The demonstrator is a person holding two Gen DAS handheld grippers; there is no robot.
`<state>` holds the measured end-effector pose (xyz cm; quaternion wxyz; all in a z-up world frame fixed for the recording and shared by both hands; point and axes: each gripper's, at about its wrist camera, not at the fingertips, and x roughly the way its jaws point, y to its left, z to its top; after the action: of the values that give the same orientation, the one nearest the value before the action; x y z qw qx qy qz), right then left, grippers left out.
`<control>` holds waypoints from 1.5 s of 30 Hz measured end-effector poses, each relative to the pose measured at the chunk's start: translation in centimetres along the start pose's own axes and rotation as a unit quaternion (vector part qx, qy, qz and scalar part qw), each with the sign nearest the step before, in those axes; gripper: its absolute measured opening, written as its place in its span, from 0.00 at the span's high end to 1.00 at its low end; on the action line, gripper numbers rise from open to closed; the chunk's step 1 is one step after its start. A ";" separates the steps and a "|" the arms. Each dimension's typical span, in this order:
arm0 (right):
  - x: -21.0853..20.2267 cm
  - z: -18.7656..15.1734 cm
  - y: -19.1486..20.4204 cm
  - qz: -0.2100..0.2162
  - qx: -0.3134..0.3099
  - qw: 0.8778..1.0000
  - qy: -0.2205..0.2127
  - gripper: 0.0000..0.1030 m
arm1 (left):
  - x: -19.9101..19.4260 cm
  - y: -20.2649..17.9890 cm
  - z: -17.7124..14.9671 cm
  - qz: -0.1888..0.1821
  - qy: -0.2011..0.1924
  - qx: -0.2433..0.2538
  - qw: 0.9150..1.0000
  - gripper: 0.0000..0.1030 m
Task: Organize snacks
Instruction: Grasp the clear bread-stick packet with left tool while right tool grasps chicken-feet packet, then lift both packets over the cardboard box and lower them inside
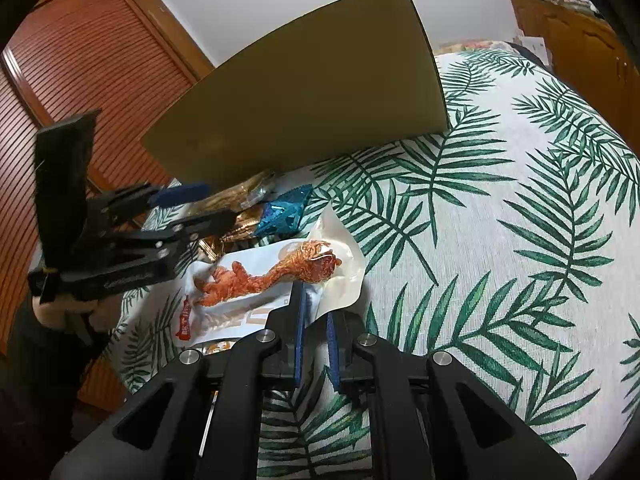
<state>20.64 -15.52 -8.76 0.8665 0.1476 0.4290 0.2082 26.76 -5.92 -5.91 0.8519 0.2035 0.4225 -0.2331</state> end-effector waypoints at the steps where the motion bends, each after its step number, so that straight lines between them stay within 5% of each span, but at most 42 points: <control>1: 0.0 0.0 0.1 0.001 -0.001 1.000 0.000 0.93 | 0.4 0.1 0.3 -0.003 0.006 -0.001 1.000 0.48; 5: -0.2 0.1 0.2 0.000 -0.008 1.000 0.000 0.93 | 1.2 0.3 0.5 -0.005 0.011 0.003 1.000 0.49; 12: -1.3 0.7 0.6 0.019 -0.010 1.000 -0.022 0.95 | 0.0 -1.1 0.3 0.013 -0.010 0.028 0.999 0.75; 21: -2.4 2.3 2.1 0.022 -0.029 0.998 -0.045 0.97 | -2.7 0.4 0.2 0.024 -0.044 -0.014 0.999 0.98; 32: -3.1 3.8 3.4 0.018 -0.047 0.997 -0.058 0.98 | -5.1 0.8 -0.1 0.024 -0.071 -0.026 0.997 1.00; 45: -4.2 6.2 7.1 0.011 -0.113 0.990 -0.084 1.00 | -10.7 2.7 0.3 0.021 -0.150 -0.077 0.985 1.00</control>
<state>21.62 -11.86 0.86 0.9081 0.0709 0.3269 0.2519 22.77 -1.47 3.35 0.9236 0.1086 0.3019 -0.2098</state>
